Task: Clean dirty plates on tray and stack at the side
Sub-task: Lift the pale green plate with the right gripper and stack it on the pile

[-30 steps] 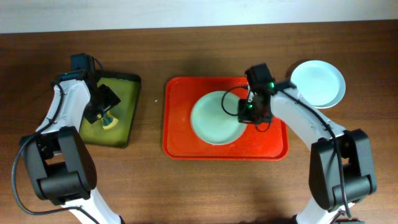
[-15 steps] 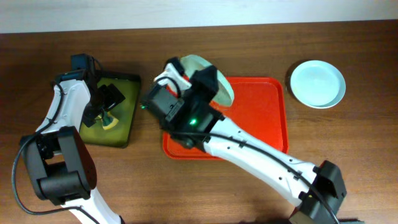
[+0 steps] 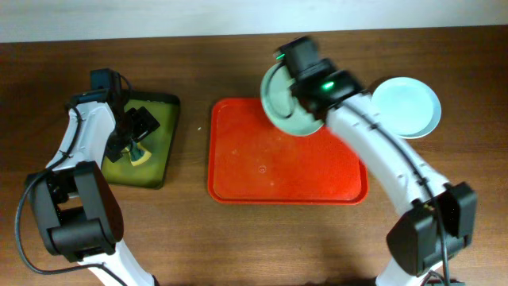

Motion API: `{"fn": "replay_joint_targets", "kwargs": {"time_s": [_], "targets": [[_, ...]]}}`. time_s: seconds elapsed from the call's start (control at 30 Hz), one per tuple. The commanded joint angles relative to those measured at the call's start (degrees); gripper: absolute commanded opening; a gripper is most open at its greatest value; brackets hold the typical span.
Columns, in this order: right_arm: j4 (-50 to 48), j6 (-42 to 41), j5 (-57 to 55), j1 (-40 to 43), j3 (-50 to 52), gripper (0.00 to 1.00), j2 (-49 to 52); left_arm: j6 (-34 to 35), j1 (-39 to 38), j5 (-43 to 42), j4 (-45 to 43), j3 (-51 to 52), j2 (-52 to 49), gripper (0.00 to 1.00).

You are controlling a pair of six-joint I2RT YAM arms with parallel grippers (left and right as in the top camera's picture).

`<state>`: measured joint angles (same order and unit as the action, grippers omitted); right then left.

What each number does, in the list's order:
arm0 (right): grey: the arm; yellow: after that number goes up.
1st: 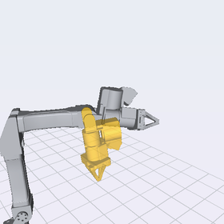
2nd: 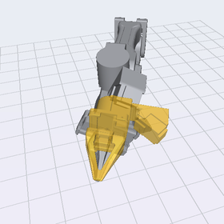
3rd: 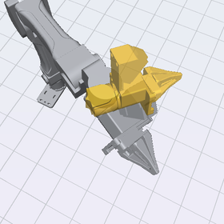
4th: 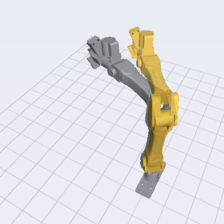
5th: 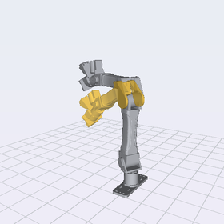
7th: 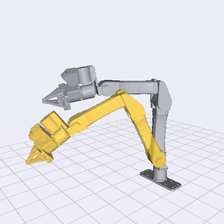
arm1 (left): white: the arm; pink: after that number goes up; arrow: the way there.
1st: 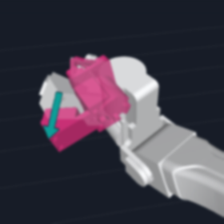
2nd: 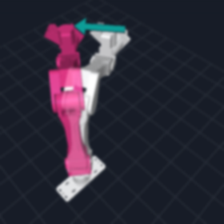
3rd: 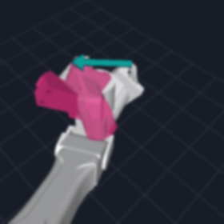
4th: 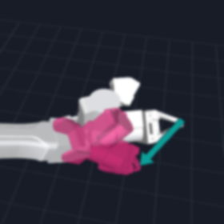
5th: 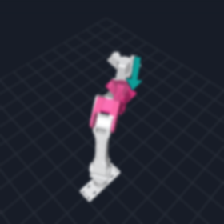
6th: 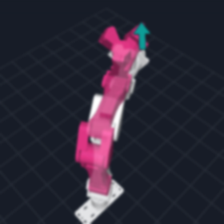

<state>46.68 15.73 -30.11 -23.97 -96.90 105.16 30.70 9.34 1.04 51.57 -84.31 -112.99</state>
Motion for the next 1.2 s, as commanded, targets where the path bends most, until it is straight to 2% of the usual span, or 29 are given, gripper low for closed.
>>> {"fn": "replay_joint_targets", "kwargs": {"time_s": [0.0,0.07,0.13,0.2,0.27,0.33,0.37,0.6,0.63,0.67,0.7,0.73,0.77,0.8,0.83,0.87,0.93,1.1,1.17], "targets": [[0.0,-3.2,44.6,22.4,0.3,0.04,0.7,-0.1,-0.1,-0.3,0.0,-0.5,0.3,0.99],[0.7,-3.5,59.1,34.3,0.3,0.04,5.0,-0.1,-0.1,-0.3,0.0,-0.5,0.3,0.99],[0.0,-13.2,59.7,45.2,0.3,0.04,12.5,-0.1,-0.1,-0.3,0.0,-0.5,0.3,0.99],[-2.4,-18.0,60.2,50.9,0.3,0.04,17.2,-0.1,-0.1,-0.3,-0.2,-0.5,0.3,1.0],[-5.6,-18.1,60.1,53.8,0.3,0.04,18.1,-0.1,-0.1,-0.2,-0.4,-0.5,0.3,0.99],[-7.7,-24.1,59.3,56.2,0.3,0.04,18.1,-0.1,-0.1,-0.2,-0.6,-0.5,0.3,1.0],[-8.0,-27.3,55.1,57.5,0.3,0.04,18.1,-0.1,-0.1,-0.2,-0.6,-0.5,0.3,0.99],[-4.9,-28.9,44.0,57.7,0.3,0.04,18.1,-0.1,-0.1,-0.2,-0.6,-0.5,0.3,0.99],[-4.9,-28.9,44.0,57.7,0.3,0.24,18.1,-0.1,-0.1,-0.2,-0.6,-0.5,0.3,0.99],[-4.6,-28.6,44.0,57.5,0.3,0.16,18.1,-0.1,-0.1,-0.2,-0.6,-0.5,0.3,0.99],[-4.0,-28.0,44.0,57.2,0.3,0.18,18.1,-0.1,-0.1,-0.2,-0.6,-0.5,0.3,0.99],[-3.3,-26.9,44.4,56.8,0.3,0.33,18.1,-0.1,-0.1,-0.2,-0.6,-0.5,0.3,0.99],[-2.7,-23.7,46.3,56.2,0.3,0.41,18.1,-0.1,-0.1,-0.2,-0.6,-0.5,0.3,0.99],[-1.9,-21.9,48.7,55.4,0.2,0.47,18.1,-0.1,-0.1,-0.2,-0.6,-0.5,0.3,0.99],[-0.3,-21.9,49.1,54.1,0.2,0.47,17.9,-0.1,-0.1,-0.2,-0.6,-0.5,0.3,0.99],[0.7,-22.0,49.2,53.2,0.2,0.57,17.2,-0.1,-0.1,-0.3,-0.6,-0.5,0.3,0.99],[1.6,-23.8,49.1,52.0,0.2,0.98,13.7,-0.1,-0.1,-0.2,-0.6,-0.5,0.3,0.99],[6.1,-24.6,47.8,45.7,0.2,0.98,-7.6,-0.1,-0.1,-0.3,-0.6,-0.5,0.3,0.99],[14.4,-21.6,47.4,39.1,0.3,0.98,-13.8,-0.1,-0.2,-0.6,-1.7,-0.5,0.3,0.99]]}}
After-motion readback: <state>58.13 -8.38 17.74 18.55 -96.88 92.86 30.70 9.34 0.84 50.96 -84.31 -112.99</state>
